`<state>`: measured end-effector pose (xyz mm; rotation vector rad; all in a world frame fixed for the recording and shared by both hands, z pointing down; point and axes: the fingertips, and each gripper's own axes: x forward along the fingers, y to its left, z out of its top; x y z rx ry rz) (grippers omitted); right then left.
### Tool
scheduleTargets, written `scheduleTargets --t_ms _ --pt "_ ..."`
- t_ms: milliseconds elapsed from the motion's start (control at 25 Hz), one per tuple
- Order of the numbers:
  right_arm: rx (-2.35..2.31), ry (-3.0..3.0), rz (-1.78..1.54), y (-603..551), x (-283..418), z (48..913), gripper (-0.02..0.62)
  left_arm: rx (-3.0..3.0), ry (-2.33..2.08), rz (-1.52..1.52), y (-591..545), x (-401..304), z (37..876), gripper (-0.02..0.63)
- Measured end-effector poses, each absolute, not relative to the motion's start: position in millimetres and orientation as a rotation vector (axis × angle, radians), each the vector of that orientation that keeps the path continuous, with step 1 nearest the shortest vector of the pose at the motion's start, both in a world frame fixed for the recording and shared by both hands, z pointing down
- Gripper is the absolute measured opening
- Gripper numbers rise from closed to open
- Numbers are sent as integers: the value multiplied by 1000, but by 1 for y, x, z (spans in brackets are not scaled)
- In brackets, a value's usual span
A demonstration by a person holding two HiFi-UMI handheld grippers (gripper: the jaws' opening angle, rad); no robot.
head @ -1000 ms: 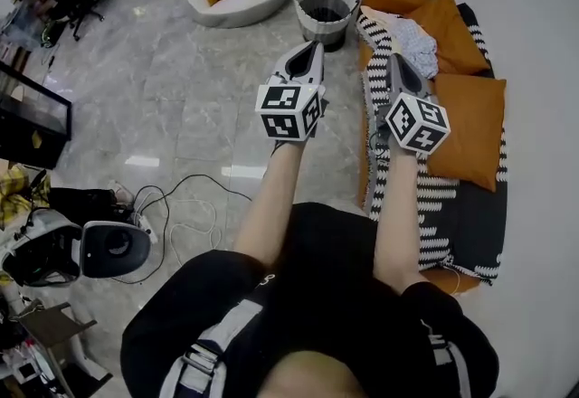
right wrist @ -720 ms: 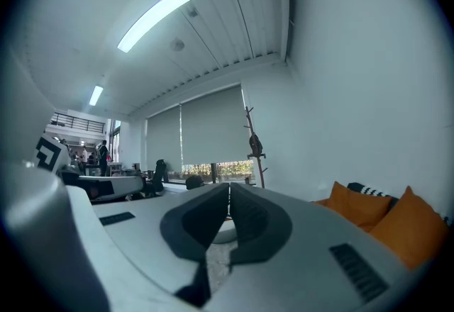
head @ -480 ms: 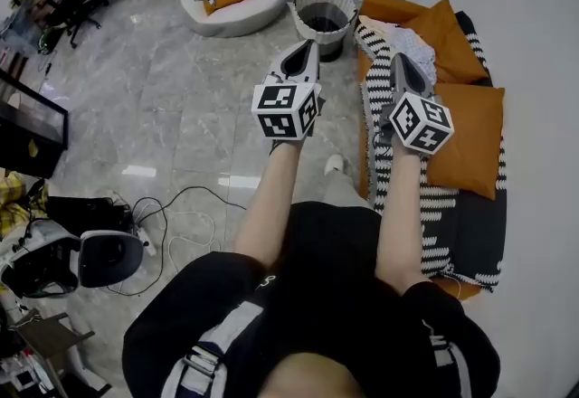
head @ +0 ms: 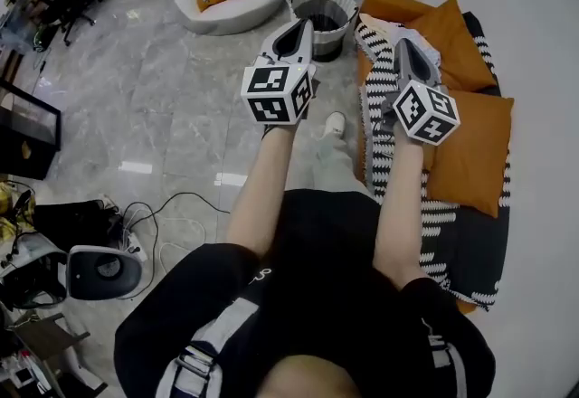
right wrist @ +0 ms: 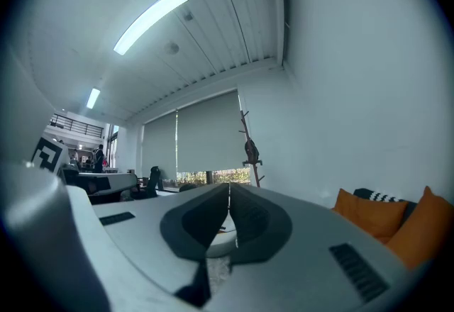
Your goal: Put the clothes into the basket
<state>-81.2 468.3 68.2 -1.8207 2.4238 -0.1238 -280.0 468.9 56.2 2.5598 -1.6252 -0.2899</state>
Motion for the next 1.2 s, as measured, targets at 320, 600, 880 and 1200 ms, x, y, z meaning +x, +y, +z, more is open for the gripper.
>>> scheduleTargets --t_ms 320,600,880,1200 --pt "-1799 2418 -175 305 -27 71 12 2559 -1639 -249 315 -225 62 9" --pt "-1735 2506 -276 131 2 75 12 2507 -1695 -105 153 -182 73 9" --pt "-1664 2552 -362 3 14 78 13 2481 -1789 37 34 -169 63 9" --pt "-1650 2519 -408 -59 30 82 14 2532 -1724 110 -28 -140 64 9"
